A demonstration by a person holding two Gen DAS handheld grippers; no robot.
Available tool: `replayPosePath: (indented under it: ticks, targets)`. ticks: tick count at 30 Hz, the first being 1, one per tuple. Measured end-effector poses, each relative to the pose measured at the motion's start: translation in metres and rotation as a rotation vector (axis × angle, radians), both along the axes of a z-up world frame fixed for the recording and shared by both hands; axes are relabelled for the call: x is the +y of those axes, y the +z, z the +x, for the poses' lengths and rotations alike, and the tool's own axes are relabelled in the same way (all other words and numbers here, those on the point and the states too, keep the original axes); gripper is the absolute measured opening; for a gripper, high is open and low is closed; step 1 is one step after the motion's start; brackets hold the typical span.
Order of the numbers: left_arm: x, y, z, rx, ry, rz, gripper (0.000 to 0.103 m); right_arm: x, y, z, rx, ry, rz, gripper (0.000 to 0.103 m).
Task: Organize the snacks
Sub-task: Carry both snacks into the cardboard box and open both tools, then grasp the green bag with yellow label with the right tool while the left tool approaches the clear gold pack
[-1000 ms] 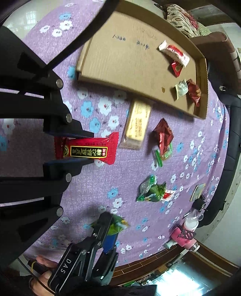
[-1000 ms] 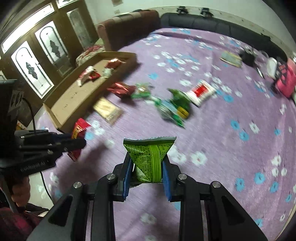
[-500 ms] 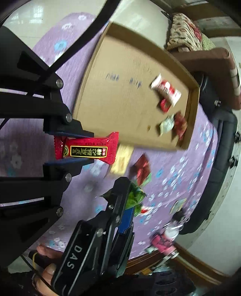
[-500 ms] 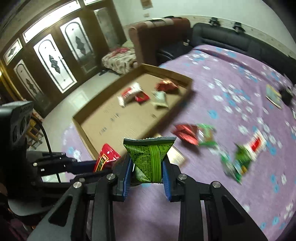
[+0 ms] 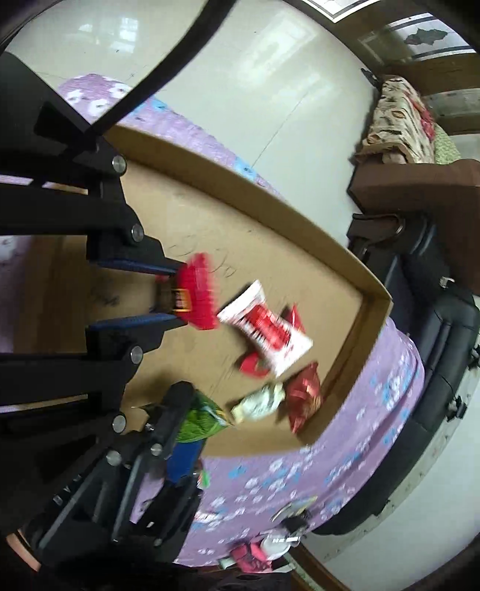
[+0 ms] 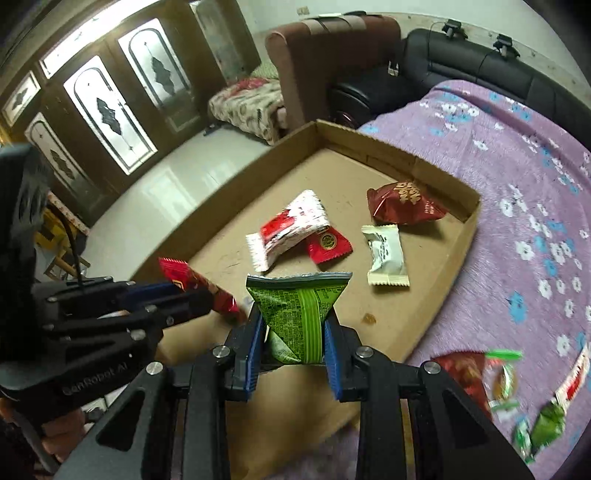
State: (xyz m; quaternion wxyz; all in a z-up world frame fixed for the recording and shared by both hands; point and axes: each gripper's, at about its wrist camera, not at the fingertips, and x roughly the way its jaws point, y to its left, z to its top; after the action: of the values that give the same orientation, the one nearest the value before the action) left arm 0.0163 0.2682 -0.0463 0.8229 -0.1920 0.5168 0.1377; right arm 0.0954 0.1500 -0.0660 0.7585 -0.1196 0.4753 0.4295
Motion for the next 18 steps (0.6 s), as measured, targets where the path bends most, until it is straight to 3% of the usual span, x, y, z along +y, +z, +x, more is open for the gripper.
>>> replayPosePath:
  ticks: [8,18]
  targets:
    - [0.008,-0.015,0.015,0.057,0.019,-0.004,0.024,0.012,-0.010,0.010,0.020,-0.006,-0.063,0.031]
    - [-0.001,-0.007,0.012,0.052,0.031,0.062,0.041,-0.003,0.009,0.000,-0.063,0.005,-0.051,0.048]
